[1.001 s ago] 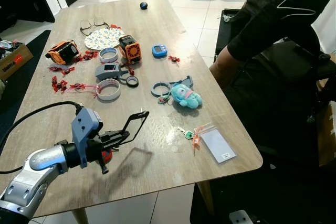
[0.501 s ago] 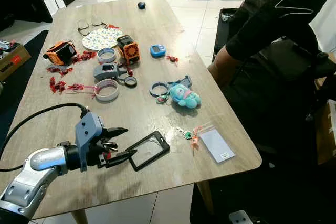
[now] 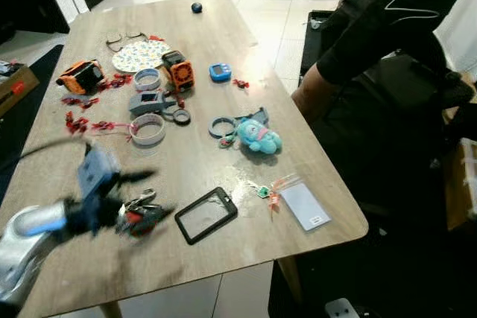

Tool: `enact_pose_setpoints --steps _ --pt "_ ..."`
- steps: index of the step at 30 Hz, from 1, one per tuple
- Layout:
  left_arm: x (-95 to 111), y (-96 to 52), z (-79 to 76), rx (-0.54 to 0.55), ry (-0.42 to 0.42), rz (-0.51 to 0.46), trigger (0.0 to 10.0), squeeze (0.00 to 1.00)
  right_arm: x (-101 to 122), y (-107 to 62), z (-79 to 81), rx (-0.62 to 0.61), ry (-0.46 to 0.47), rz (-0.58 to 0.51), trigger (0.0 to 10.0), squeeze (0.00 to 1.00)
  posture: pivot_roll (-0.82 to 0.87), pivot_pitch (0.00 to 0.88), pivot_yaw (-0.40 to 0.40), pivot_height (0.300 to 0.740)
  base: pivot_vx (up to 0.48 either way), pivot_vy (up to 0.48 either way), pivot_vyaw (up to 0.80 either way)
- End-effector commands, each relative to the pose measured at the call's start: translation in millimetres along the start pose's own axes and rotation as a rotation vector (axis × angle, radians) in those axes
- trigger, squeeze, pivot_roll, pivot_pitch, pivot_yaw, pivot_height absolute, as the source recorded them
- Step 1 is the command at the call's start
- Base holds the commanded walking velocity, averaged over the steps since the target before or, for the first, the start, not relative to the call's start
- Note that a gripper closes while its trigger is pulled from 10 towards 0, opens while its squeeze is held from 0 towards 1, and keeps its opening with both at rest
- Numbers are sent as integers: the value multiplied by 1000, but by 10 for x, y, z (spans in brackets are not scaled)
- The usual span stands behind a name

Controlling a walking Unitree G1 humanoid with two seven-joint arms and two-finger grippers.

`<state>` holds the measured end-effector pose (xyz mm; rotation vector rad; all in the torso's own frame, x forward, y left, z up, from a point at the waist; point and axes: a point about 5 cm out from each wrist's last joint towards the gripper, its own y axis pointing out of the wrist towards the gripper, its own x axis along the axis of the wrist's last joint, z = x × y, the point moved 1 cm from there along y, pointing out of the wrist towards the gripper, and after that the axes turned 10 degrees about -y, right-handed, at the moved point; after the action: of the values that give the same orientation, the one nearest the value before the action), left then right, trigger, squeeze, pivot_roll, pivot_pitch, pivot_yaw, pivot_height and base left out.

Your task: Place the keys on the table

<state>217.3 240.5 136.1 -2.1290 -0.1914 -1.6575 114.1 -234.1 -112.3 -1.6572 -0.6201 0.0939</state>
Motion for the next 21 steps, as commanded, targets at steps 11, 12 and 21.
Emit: enact_pose_setpoints --steps 11,12,21 --pt "-523 -707 -261 -159 -401 178 10000 0 -18 8 91 29 -8 12 10000 0 -35 70 63 740 0 0 0" --pt "-523 -707 -261 -159 -401 178 10000 0 -18 8 91 29 -8 12 10000 0 -35 70 63 740 0 0 0" --pt "-918 -725 -493 -231 -570 299 10000 0 -39 8 127 32 -9 15 10000 0 -39 79 58 740 0 0 0"
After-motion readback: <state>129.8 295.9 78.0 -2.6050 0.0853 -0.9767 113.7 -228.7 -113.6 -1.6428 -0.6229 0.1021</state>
